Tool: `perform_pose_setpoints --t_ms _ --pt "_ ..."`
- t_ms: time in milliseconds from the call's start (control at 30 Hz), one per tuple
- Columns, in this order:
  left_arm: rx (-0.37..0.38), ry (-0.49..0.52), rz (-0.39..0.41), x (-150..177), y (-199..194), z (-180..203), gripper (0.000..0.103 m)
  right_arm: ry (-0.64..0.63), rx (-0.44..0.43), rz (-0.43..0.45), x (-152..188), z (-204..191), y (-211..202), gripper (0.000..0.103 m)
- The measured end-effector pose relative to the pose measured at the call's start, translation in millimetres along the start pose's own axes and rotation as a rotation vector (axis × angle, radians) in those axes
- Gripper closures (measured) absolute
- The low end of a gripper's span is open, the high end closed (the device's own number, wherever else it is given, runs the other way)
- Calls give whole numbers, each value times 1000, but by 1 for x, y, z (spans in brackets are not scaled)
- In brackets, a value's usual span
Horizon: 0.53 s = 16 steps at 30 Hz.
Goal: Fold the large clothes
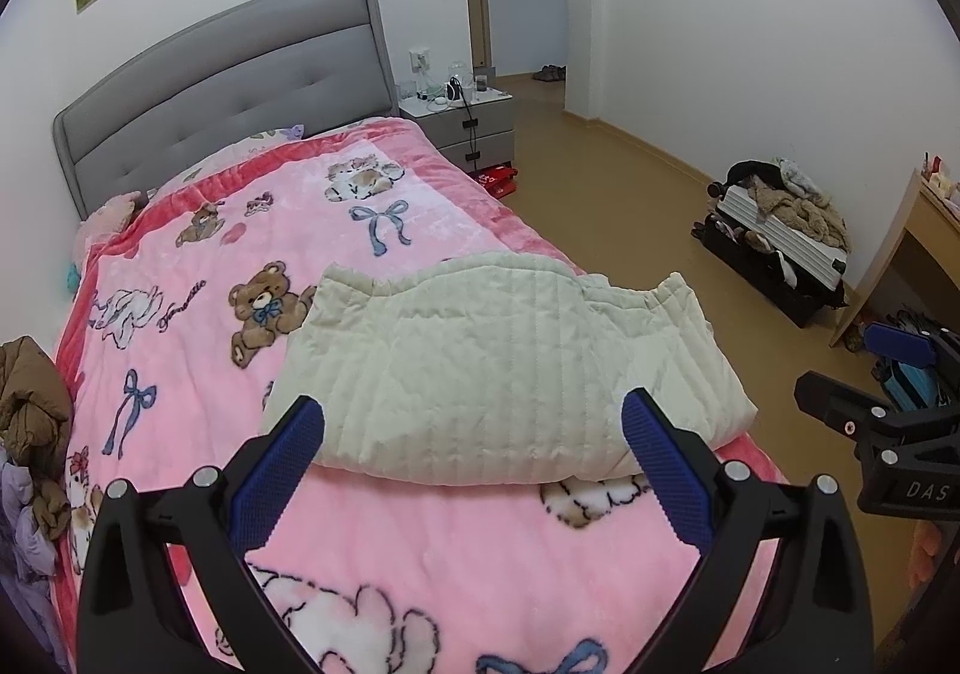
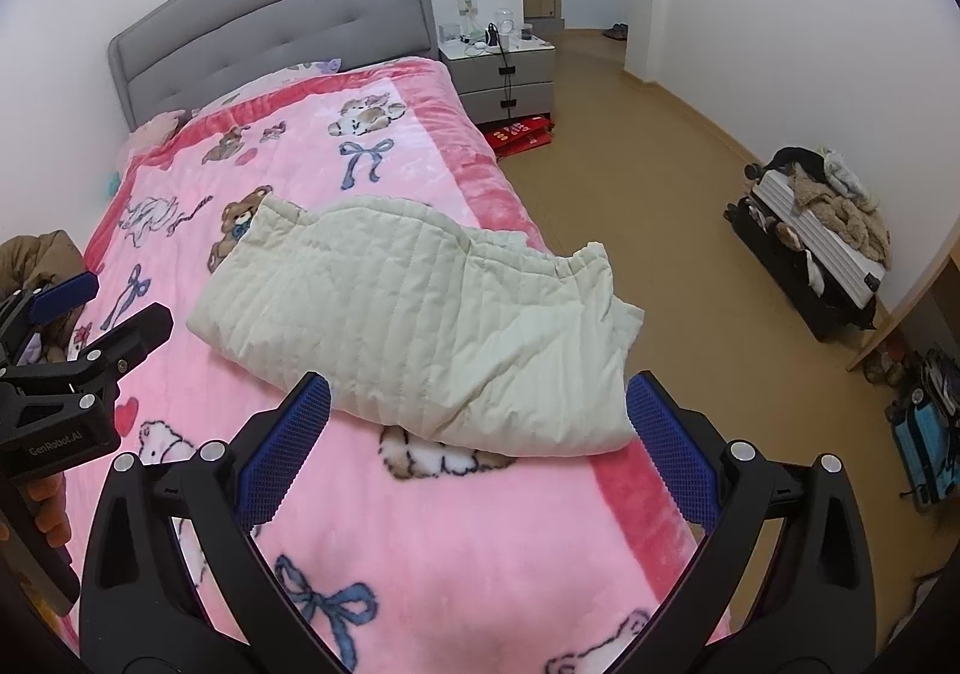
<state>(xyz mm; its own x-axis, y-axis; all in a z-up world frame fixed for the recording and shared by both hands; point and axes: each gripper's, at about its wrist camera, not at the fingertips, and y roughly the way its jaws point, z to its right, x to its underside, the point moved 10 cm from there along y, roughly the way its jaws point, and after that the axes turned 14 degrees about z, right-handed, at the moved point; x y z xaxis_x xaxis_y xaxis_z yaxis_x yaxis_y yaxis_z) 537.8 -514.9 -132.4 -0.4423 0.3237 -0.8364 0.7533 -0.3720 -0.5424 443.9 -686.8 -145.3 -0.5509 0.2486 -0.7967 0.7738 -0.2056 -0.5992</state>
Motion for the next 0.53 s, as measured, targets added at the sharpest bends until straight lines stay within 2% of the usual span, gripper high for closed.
perform_pose_setpoints --t_ms 533 --pt "31 -26 -14 -2 -5 1 5 -2 -8 1 0 -2 -3 8"
